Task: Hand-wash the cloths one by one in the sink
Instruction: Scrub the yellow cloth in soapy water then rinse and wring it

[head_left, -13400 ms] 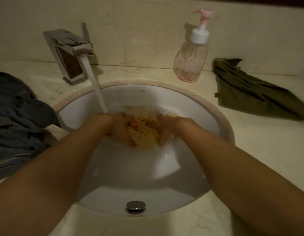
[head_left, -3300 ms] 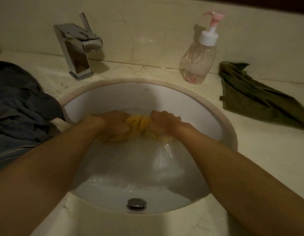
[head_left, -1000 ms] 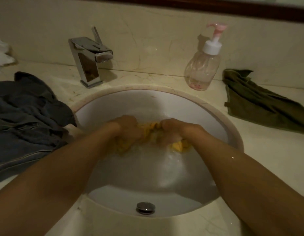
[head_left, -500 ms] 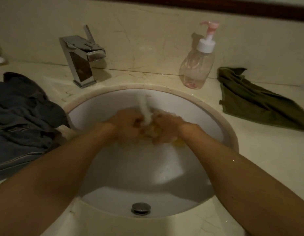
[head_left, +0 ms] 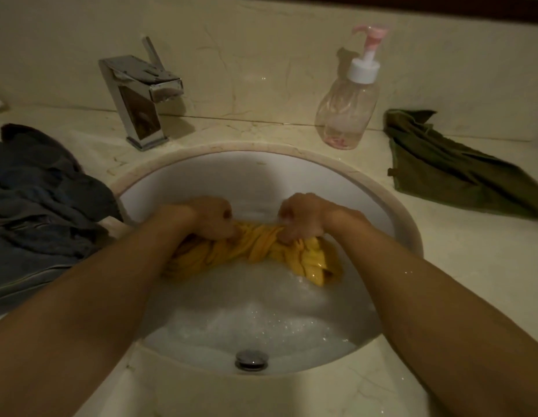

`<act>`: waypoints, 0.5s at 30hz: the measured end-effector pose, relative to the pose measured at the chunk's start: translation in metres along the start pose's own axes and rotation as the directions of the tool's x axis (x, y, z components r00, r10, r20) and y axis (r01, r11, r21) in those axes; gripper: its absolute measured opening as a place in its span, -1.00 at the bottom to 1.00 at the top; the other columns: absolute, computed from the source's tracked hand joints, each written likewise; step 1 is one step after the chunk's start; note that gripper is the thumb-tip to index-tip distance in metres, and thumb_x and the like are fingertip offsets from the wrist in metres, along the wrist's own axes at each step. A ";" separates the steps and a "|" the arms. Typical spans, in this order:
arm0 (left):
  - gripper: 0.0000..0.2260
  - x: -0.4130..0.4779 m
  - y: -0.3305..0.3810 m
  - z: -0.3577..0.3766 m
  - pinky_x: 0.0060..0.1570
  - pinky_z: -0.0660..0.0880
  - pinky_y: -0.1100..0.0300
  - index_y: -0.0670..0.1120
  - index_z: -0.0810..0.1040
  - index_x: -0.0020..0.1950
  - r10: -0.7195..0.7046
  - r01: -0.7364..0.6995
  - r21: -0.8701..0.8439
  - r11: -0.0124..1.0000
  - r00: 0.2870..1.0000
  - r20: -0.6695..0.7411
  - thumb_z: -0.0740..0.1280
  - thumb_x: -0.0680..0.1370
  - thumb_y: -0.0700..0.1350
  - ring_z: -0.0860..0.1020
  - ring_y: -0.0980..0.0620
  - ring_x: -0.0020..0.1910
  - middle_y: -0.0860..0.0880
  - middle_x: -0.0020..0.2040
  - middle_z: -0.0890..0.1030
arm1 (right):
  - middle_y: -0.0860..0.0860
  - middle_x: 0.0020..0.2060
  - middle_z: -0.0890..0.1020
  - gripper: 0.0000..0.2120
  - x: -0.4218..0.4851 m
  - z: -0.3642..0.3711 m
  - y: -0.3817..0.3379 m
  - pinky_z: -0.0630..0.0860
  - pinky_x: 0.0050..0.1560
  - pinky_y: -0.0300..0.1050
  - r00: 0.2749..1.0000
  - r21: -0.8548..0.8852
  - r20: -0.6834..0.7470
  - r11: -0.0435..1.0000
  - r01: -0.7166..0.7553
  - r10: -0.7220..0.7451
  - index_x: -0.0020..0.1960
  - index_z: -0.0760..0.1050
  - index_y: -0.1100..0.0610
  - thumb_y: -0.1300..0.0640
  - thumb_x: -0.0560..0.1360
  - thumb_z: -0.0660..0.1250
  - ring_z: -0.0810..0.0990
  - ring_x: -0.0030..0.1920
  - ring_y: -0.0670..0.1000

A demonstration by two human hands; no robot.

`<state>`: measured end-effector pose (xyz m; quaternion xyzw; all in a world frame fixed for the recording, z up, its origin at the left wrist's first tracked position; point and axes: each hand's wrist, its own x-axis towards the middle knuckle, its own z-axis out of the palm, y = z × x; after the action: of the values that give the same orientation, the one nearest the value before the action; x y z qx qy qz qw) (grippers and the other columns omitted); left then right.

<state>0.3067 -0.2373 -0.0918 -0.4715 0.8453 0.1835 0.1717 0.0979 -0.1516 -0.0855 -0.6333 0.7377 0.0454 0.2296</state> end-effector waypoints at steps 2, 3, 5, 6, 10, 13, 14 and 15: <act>-0.38 0.001 -0.001 -0.001 0.40 0.35 -0.06 0.02 0.28 0.53 0.050 -0.035 0.063 0.997 0.965 -0.256 0.40 0.51 0.08 0.37 -0.14 0.42 -0.05 0.47 0.37 | 0.01 0.40 0.46 -0.36 0.002 0.000 -0.002 0.46 0.35 0.20 0.981 -0.015 -0.190 0.999 0.030 -0.033 0.49 0.41 -0.07 -0.11 0.45 0.49 0.47 0.37 0.15; -0.35 0.004 0.000 0.001 0.43 0.31 -0.06 0.02 0.24 0.56 0.119 -0.100 0.074 0.992 0.940 -0.320 0.41 0.51 0.01 0.33 -0.15 0.46 -0.07 0.51 0.33 | 0.02 0.42 0.45 -0.37 0.003 0.000 -0.002 0.45 0.37 0.19 0.976 0.011 -0.213 0.998 0.057 -0.054 0.51 0.39 -0.07 -0.10 0.49 0.46 0.46 0.40 0.16; -0.31 0.003 0.009 0.006 0.43 0.31 -0.05 0.02 0.29 0.55 0.262 -0.261 0.039 0.965 0.932 -0.251 0.46 0.45 -0.06 0.33 -0.13 0.46 -0.04 0.49 0.36 | 0.04 0.41 0.47 -0.32 0.005 0.006 -0.003 0.50 0.34 0.15 0.993 -0.018 -0.073 0.995 0.094 -0.095 0.54 0.34 -0.04 -0.15 0.49 0.44 0.48 0.39 0.17; -0.33 0.005 0.013 0.010 0.38 0.36 -0.04 0.03 0.37 0.49 0.316 -0.314 0.038 0.949 0.934 -0.169 0.48 0.39 -0.04 0.39 -0.11 0.41 -0.02 0.41 0.43 | 0.04 0.42 0.45 -0.25 0.005 0.012 -0.005 0.52 0.30 0.12 0.996 -0.078 0.019 0.993 0.089 -0.087 0.57 0.28 -0.02 -0.18 0.47 0.46 0.48 0.38 0.18; -0.52 0.006 0.017 0.017 0.22 0.50 0.00 0.06 0.56 0.18 0.296 -0.281 0.135 0.950 0.950 -0.103 0.50 0.30 0.12 0.53 -0.10 0.24 -0.01 0.23 0.56 | -0.01 0.26 0.51 -0.28 0.008 0.023 -0.011 0.60 -0.01 -0.02 0.998 -0.109 -0.003 0.992 0.064 -0.065 0.53 0.30 -0.03 0.02 0.44 0.50 0.58 0.20 0.14; -0.33 0.004 0.016 0.019 0.16 0.55 -0.02 0.13 0.48 0.29 0.202 -0.190 0.140 0.972 0.977 -0.074 0.50 0.20 0.23 0.58 -0.08 0.15 0.02 0.19 0.59 | 0.01 0.08 0.57 -0.44 0.008 0.019 -0.017 0.63 0.02 0.01 0.992 -0.023 -0.046 0.992 0.120 -0.121 0.39 0.42 0.00 0.01 0.43 0.51 0.60 0.06 0.12; -0.38 0.004 0.017 0.019 0.10 0.57 0.01 0.12 0.49 0.23 0.179 -0.172 0.171 0.970 0.984 -0.025 0.50 0.21 0.21 0.59 -0.07 0.09 0.03 0.12 0.61 | 0.01 0.10 0.57 -0.44 0.007 0.018 -0.018 0.62 0.04 0.01 0.990 0.028 -0.032 0.990 0.139 -0.138 0.37 0.43 0.00 -0.03 0.43 0.52 0.60 0.07 0.10; -0.46 0.005 0.018 0.019 0.04 0.57 0.04 0.10 0.53 0.15 0.167 -0.169 0.203 0.964 0.986 0.024 0.49 0.22 0.20 0.59 -0.07 0.05 0.02 0.05 0.62 | -0.01 0.12 0.59 -0.44 0.005 0.018 -0.018 0.62 0.06 0.00 0.987 0.091 -0.023 0.983 0.160 -0.159 0.36 0.46 -0.02 -0.07 0.41 0.54 0.59 0.07 0.08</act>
<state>0.2910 -0.2234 -0.1082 -0.3773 0.8960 0.1111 0.2060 0.1194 -0.1537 -0.0992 -0.6793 0.6878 -0.0123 0.2556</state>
